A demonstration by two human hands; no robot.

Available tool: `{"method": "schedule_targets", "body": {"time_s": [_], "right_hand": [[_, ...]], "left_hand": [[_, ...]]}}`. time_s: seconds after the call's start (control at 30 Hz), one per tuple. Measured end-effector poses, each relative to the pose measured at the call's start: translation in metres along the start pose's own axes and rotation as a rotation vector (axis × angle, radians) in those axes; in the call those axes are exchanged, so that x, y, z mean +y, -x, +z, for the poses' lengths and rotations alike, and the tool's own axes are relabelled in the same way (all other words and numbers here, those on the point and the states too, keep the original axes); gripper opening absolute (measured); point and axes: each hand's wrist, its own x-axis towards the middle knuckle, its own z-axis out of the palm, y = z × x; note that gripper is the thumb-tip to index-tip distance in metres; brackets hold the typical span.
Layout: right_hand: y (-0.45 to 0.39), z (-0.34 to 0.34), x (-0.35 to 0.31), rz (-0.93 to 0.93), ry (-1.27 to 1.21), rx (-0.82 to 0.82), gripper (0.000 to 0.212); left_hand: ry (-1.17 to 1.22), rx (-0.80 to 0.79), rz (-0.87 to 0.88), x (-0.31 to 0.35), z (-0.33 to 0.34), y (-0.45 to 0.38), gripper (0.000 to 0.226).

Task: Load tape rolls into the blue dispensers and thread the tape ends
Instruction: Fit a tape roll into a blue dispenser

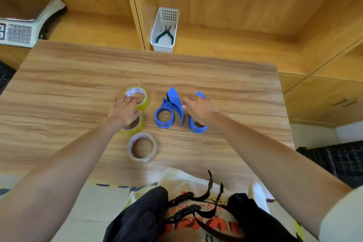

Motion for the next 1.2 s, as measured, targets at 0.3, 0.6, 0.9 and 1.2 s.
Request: {"method": "schedule_targets", "body": {"time_s": [0.3,0.6,0.9,1.2], "right_hand": [[-0.007,0.004,0.03,0.036,-0.123,0.001,0.027],[-0.013,-0.003,0.029,0.003,-0.193,-0.007,0.022],[-0.014,-0.011,0.02,0.056,-0.263,-0.029,0.033],[-0.003,-0.011,0.002,0.107,-0.262,-0.11,0.025]], "left_hand": [[-0.06,-0.033,-0.114,0.017,0.002,-0.024,0.039],[-0.165,0.07,-0.092,0.016,0.008,-0.029,0.035],[0.002,0.348,0.212,0.037,-0.016,0.002,0.023],[-0.091,0.227,0.432,0.082,-0.005,0.033,0.023]]}}
